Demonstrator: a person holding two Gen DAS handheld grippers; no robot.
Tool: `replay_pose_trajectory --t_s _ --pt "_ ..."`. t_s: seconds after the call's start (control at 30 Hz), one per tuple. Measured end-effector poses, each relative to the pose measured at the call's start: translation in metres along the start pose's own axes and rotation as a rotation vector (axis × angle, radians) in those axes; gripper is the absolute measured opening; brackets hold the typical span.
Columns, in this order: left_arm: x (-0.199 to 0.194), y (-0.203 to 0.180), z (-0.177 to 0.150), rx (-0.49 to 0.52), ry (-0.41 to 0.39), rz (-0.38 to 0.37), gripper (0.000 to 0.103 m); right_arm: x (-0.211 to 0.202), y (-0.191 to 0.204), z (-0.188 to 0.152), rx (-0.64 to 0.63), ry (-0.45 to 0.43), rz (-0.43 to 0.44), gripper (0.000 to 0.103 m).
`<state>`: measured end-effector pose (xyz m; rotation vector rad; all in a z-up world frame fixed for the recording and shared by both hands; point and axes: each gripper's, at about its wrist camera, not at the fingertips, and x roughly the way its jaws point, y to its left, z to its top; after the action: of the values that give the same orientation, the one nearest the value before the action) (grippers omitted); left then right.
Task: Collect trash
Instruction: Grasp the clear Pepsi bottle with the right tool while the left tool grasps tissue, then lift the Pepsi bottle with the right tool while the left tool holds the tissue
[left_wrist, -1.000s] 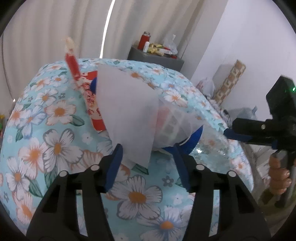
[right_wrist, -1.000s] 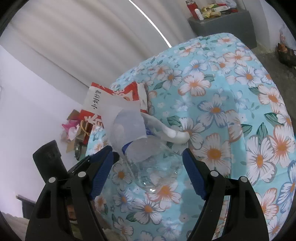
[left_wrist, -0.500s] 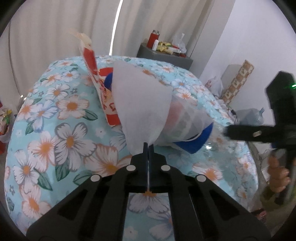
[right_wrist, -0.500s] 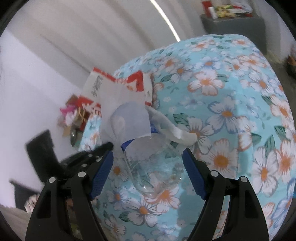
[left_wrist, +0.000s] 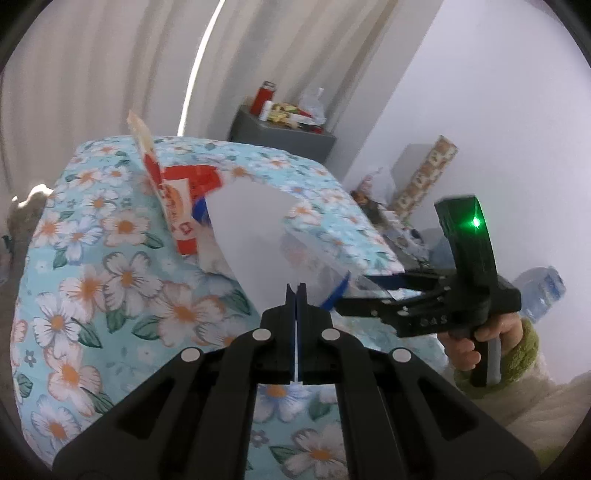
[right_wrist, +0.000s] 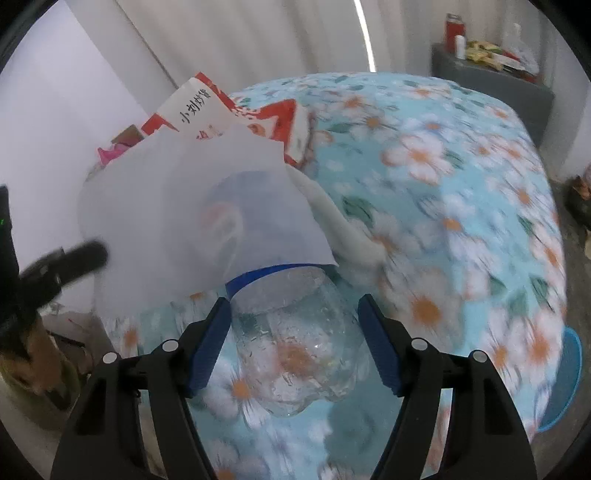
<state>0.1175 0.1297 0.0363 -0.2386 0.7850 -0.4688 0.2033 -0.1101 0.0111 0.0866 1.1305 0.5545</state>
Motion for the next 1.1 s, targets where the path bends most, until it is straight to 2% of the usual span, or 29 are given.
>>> replay_pose_trajectory --t_s 0.13,0.33,0.47,0.6,0.8,0.9,1.1 --pt "-0.003 -0.004 -0.001 0.007 0.013 -0.019 0.0 -0.031 -0.023 -0.039 0.078 0.0 -0.014 0.069" --pt "-0.018 0.0 0.006 0.005 -0.001 0.0 0.0 -0.07 -0.054 -0.098 0.242 -0.013 -0.105 0.069" --pt "-0.034 0.001 0.013 0.004 -0.025 0.008 0.0 -0.085 -0.07 -0.119 0.35 -0.062 -0.092 0.069" --pt "-0.035 -0.003 0.017 -0.005 -0.02 -0.047 0.0 -0.085 -0.073 -0.125 0.386 -0.08 -0.081 0.069" --pt "0.009 -0.018 0.005 0.011 0.068 -0.08 0.0 -0.076 -0.063 -0.118 0.357 -0.048 -0.111 0.07" --pt "0.031 -0.019 -0.004 0.021 0.116 -0.061 0.0 -0.075 -0.062 -0.113 0.34 -0.052 -0.109 0.071" --pt "0.069 -0.021 -0.025 0.077 0.204 0.026 0.0 -0.076 -0.061 -0.097 0.331 -0.085 -0.094 0.073"
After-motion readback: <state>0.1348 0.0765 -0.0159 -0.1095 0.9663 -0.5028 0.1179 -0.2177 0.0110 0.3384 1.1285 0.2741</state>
